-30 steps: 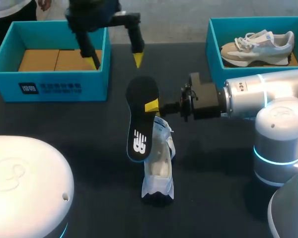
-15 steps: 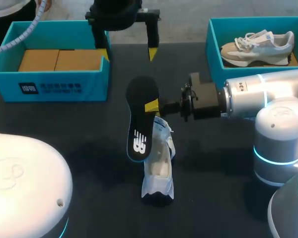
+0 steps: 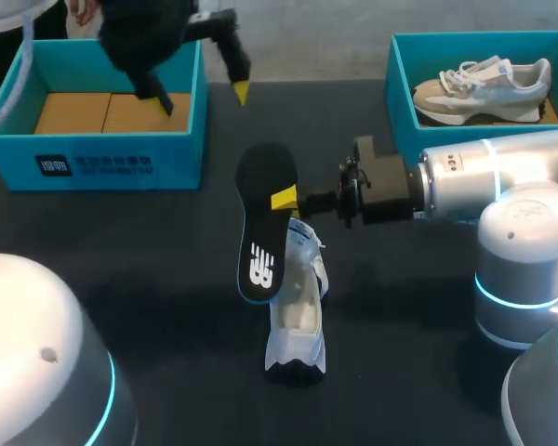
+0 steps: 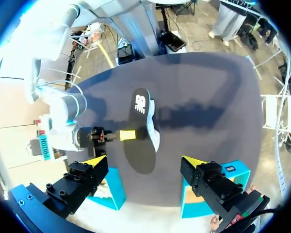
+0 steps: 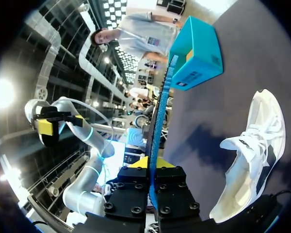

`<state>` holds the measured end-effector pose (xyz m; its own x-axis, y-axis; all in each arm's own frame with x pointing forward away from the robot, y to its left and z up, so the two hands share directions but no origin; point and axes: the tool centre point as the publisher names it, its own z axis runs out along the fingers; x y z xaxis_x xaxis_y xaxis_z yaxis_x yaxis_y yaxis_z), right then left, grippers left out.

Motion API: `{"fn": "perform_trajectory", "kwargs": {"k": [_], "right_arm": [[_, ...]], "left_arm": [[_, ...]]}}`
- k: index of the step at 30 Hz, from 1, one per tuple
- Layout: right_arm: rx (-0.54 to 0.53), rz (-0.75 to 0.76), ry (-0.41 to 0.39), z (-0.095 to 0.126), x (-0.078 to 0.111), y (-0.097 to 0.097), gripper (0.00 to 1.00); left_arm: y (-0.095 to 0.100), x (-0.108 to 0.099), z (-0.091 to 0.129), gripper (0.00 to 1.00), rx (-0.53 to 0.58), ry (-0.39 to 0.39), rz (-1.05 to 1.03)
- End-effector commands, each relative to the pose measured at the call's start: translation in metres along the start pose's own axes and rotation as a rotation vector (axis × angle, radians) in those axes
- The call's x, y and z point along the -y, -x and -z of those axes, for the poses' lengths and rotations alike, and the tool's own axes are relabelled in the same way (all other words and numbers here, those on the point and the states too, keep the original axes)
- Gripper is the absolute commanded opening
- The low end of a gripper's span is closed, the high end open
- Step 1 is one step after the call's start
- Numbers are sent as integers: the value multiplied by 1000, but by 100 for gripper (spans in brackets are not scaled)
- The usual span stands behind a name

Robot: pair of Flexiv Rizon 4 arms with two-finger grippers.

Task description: Take the shoe out of the shoebox, open the shoe tongue, remove and reinsert the insole, then place the shoe into the shoebox

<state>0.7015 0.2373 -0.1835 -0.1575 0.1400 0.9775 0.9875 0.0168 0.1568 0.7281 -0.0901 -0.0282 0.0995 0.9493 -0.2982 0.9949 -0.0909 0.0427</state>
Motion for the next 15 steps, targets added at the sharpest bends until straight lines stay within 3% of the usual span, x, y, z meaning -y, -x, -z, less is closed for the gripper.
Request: {"fn": "perform_trajectory", "kwargs": {"k": [1,15], "right_arm": [[-1,1,5,-2,1,0,0],[-1,1,5,-2,1,0,0]], "left_arm": [[-27,6,-11,100,638,62,-38],[-28,8,-15,100,1070,131,-153]]}}
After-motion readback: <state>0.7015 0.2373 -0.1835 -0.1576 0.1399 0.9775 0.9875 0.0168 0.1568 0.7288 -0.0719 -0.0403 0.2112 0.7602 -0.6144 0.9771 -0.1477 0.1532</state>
